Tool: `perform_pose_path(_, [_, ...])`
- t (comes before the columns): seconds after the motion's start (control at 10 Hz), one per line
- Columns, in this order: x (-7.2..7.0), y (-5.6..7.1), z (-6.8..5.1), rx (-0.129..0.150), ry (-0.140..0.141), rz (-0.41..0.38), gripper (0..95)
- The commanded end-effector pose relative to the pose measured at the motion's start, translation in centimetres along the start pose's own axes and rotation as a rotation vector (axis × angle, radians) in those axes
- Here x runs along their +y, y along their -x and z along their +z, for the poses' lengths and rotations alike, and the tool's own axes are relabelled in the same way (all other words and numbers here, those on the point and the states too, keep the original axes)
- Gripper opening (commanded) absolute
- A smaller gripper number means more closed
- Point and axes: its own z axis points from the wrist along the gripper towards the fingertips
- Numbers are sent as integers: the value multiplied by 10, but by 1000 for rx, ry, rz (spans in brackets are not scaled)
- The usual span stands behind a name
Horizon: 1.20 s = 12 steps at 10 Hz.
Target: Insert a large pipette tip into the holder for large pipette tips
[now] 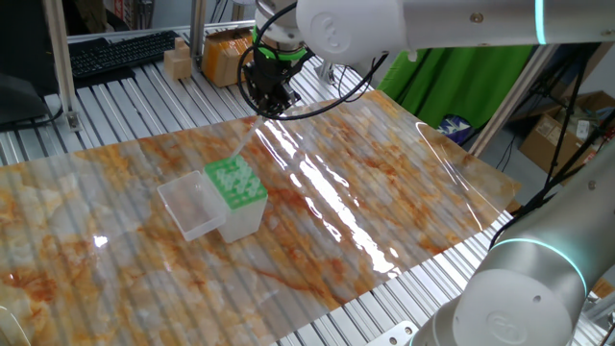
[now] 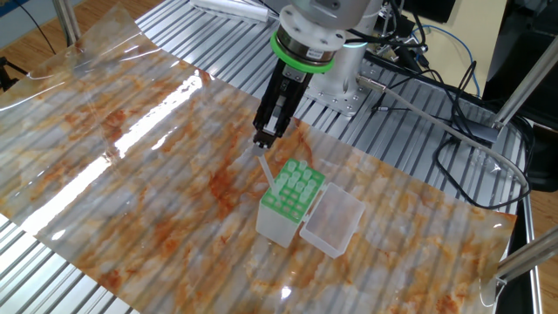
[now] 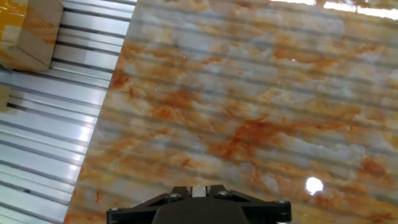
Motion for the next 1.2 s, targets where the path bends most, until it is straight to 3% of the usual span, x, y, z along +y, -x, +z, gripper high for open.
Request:
perform_pose_path(0.1, [1, 0, 0, -5, 1, -8, 0])
perform_pose_path(0.4, [1, 0, 0, -18, -1, -1, 0])
perform_pose_path(0.7, [-2, -11, -9, -24, -3, 17, 0])
perform_pose_path(0.9, [-2, -13, -11, -46, 4, 11, 0])
perform_pose_path(1.2, [-2, -13, -10, -54, 11, 6, 0])
